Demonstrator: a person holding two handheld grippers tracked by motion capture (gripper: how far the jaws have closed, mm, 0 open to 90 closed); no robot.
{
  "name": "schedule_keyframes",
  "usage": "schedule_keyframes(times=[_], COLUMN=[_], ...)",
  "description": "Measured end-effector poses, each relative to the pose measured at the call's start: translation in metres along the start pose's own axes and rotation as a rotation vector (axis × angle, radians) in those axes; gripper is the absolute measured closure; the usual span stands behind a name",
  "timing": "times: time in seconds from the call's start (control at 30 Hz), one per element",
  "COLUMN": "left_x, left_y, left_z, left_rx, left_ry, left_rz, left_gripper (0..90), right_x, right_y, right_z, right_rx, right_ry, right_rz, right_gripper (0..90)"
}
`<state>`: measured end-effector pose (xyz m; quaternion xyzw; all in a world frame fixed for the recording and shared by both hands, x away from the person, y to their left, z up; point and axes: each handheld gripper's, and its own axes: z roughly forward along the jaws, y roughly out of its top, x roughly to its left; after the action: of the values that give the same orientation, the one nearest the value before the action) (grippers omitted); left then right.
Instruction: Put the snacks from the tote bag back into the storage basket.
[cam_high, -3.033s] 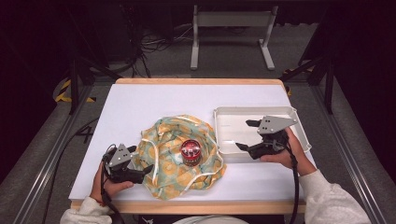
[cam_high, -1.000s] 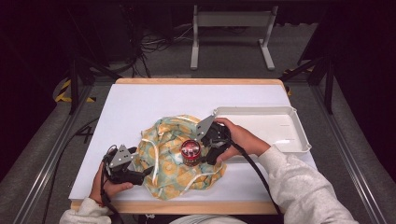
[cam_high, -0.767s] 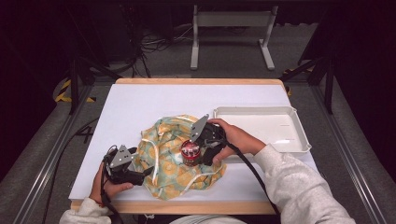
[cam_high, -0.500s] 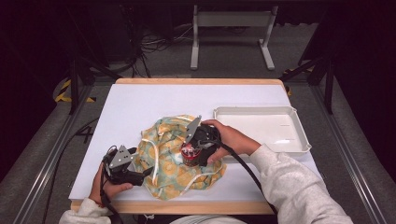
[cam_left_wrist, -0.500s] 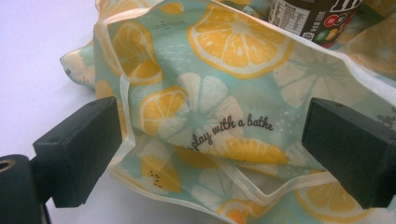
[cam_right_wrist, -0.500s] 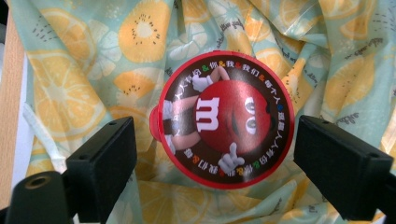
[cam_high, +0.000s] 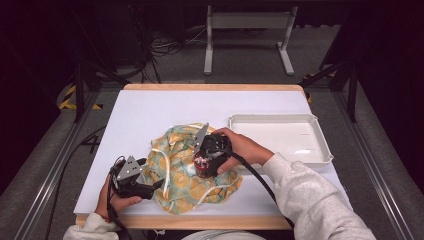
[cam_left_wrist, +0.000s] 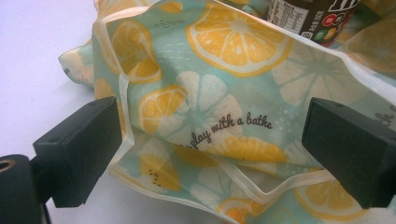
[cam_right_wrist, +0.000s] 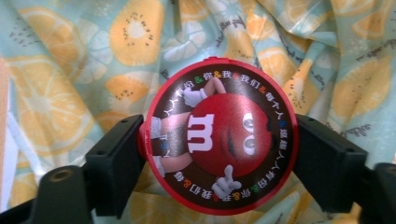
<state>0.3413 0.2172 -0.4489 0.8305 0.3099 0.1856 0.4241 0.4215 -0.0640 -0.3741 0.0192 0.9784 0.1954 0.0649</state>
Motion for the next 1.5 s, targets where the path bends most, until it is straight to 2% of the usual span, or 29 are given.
schedule_keyframes(times=[0.43,0.73,0.97,1.17,1.5], left_x=[0.0,0.0,0.0,0.0,0.0], left_y=[0.0,0.0,0.0,0.0,0.0], left_z=[0.0,0.001,0.001,0.0,0.001], left_rx=[0.003,0.009,0.01,0.011,0.014], left_ry=[-0.004,-0.002,-0.001,-0.001,0.002], left_rz=[0.001,0.008,0.006,0.007,0.003], left_gripper=[5.6,5.7,5.7,5.7,5.7], right_x=[0.0,0.001,0.003,0.005,0.007], right_y=[0.001,0.0,0.002,0.004,0.003], right_z=[-0.002,-0.006,-0.016,-0.027,-0.037], right_rx=[0.008,-0.016,-0.036,-0.061,-0.065], right_ry=[-0.001,-0.011,-0.023,-0.03,-0.041], right_rz=[-0.005,-0.01,-0.025,-0.016,-0.027], right_gripper=[23.5,23.6,23.5,23.6,23.6])
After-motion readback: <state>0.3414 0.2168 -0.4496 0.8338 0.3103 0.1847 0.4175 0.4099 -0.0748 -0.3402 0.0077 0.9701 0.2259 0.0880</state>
